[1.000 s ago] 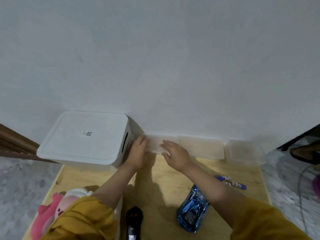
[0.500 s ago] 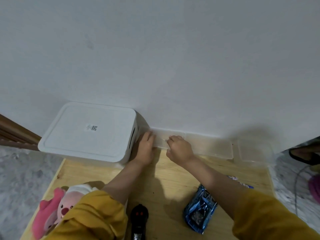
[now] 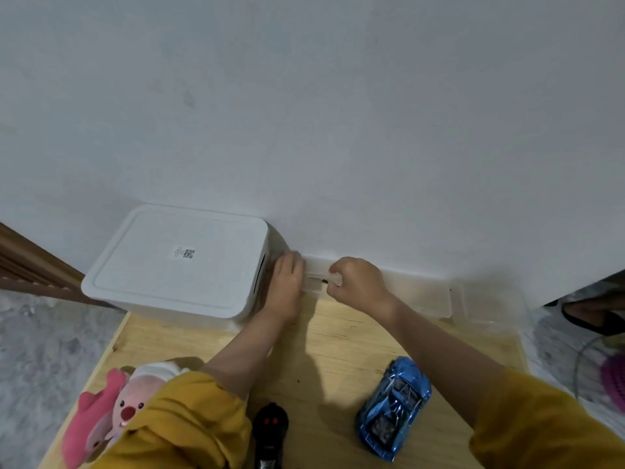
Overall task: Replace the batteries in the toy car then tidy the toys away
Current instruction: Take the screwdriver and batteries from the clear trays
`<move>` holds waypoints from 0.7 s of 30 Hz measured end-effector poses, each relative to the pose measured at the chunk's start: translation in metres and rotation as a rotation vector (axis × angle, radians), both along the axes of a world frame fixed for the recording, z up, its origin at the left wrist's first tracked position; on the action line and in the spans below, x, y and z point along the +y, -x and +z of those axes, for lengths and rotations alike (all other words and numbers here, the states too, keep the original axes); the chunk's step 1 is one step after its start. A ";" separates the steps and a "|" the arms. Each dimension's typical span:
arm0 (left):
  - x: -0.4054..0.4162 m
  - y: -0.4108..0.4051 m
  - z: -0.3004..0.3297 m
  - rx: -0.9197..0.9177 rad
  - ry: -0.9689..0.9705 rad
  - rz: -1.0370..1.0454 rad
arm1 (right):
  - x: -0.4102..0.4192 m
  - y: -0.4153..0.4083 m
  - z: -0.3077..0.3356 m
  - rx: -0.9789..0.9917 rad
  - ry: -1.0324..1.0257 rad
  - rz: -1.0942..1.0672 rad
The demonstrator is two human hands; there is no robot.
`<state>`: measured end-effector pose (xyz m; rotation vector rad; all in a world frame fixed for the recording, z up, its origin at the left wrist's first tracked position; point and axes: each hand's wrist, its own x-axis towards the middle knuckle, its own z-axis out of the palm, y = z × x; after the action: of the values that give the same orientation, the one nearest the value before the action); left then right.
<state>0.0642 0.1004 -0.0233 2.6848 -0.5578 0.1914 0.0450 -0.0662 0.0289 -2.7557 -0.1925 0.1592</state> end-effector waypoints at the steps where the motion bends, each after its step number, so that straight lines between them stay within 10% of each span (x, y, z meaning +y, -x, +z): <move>1: 0.000 0.000 0.001 -0.039 -0.010 -0.001 | -0.002 -0.001 0.001 -0.019 -0.019 0.004; 21: 0.004 0.007 0.010 -0.028 0.045 0.027 | -0.005 0.016 -0.013 -0.521 -0.292 -0.233</move>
<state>0.0567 0.1048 -0.0135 2.6510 -0.5200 0.2459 0.0291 -0.0708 0.0156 -2.4463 -0.0222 -0.6033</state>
